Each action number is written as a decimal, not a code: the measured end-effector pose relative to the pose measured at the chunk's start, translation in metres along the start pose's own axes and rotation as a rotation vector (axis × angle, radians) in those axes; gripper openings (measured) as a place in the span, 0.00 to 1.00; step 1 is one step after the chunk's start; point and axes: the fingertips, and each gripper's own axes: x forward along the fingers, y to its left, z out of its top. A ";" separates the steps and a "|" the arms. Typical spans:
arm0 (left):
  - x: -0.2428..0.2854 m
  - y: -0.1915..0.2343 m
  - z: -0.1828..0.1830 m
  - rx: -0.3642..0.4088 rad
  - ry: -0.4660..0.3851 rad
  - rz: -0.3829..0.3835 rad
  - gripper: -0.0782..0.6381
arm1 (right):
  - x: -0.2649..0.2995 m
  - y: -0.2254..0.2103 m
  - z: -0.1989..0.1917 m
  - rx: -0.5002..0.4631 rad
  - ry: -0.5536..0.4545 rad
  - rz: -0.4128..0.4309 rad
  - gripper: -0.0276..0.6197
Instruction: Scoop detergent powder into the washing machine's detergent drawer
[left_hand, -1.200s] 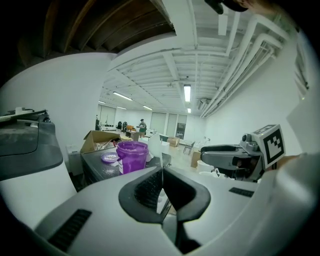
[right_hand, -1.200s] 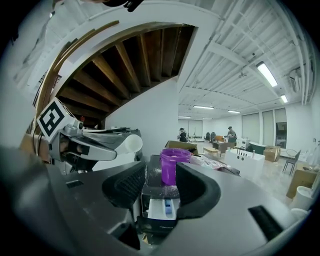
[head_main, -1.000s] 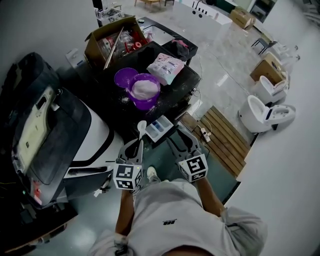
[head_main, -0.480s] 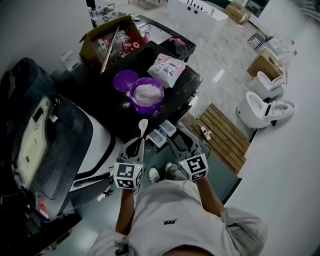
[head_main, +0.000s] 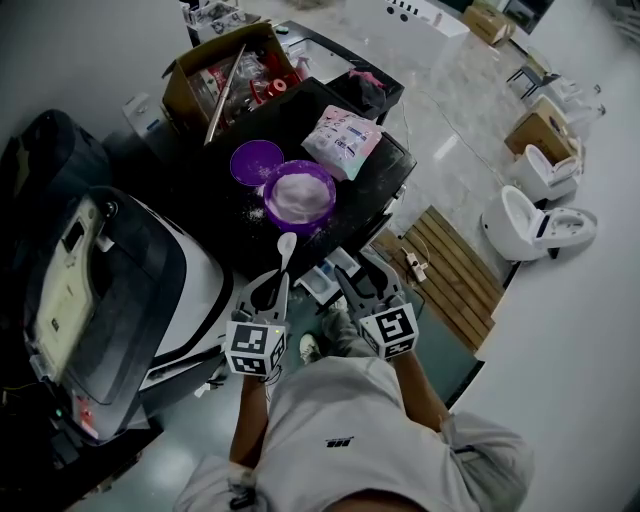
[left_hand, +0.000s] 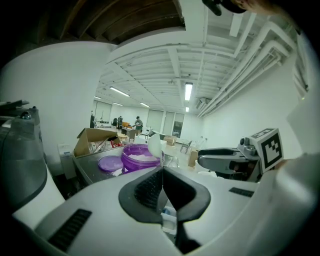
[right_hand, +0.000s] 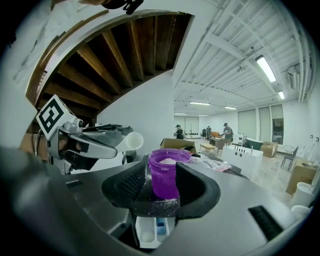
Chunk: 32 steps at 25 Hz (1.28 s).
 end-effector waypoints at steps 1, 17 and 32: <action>0.004 0.001 0.002 0.001 0.002 0.003 0.13 | 0.004 -0.004 0.001 0.000 0.000 0.004 0.33; 0.078 0.024 0.034 0.001 0.092 0.096 0.13 | 0.065 -0.075 0.011 -0.005 0.022 0.109 0.33; 0.135 0.046 0.041 -0.054 0.273 0.295 0.13 | 0.113 -0.126 0.011 0.000 0.023 0.275 0.33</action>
